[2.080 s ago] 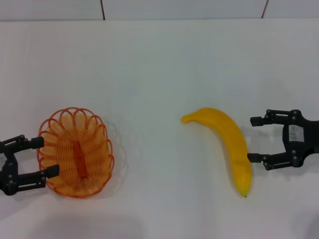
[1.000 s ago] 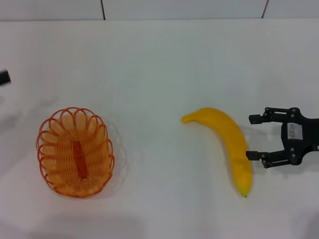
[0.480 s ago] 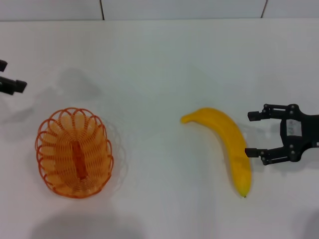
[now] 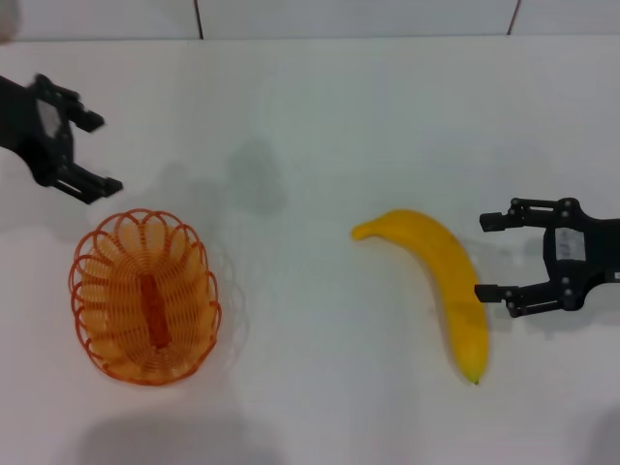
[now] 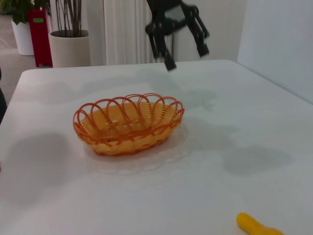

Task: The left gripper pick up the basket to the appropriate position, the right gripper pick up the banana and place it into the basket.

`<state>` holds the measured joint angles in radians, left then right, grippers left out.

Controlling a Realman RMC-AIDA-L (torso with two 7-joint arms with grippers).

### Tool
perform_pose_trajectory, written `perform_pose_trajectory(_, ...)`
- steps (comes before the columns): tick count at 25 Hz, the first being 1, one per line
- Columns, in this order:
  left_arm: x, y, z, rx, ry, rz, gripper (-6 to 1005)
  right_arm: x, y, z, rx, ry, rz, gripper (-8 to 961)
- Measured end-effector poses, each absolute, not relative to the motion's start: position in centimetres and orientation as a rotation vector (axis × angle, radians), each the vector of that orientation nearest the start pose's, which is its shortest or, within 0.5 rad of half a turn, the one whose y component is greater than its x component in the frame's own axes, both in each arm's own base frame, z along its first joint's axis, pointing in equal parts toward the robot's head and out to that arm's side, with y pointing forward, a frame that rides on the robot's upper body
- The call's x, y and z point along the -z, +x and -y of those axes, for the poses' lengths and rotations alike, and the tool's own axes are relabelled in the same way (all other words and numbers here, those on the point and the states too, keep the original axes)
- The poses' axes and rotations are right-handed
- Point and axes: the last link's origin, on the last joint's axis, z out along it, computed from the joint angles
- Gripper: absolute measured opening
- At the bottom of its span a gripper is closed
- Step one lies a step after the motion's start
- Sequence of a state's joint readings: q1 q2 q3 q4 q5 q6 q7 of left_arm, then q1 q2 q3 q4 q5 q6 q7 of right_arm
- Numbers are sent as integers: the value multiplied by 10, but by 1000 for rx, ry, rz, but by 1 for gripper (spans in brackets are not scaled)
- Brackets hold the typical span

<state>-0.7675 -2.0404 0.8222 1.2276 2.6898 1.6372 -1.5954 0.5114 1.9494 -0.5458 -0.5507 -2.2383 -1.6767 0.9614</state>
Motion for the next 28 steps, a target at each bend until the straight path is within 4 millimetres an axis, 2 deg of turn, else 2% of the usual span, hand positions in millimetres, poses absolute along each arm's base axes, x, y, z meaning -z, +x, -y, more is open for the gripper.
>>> perform_pose_trajectory(4, -61, -200, -408, -506, -2779, 32, 857, -33, 313, -303, -445, -2856, -184, 872)
perform_pose_trajectory(13, -31, -199, -407, -579, -2874, -39, 857, -34, 313, -304, -448, -2852, -184, 869)
perform_pose_trajectory(28, -4, -199, -406, -694, -2887, -82, 857, -33, 313, -304, -445, -2848, -187, 864)
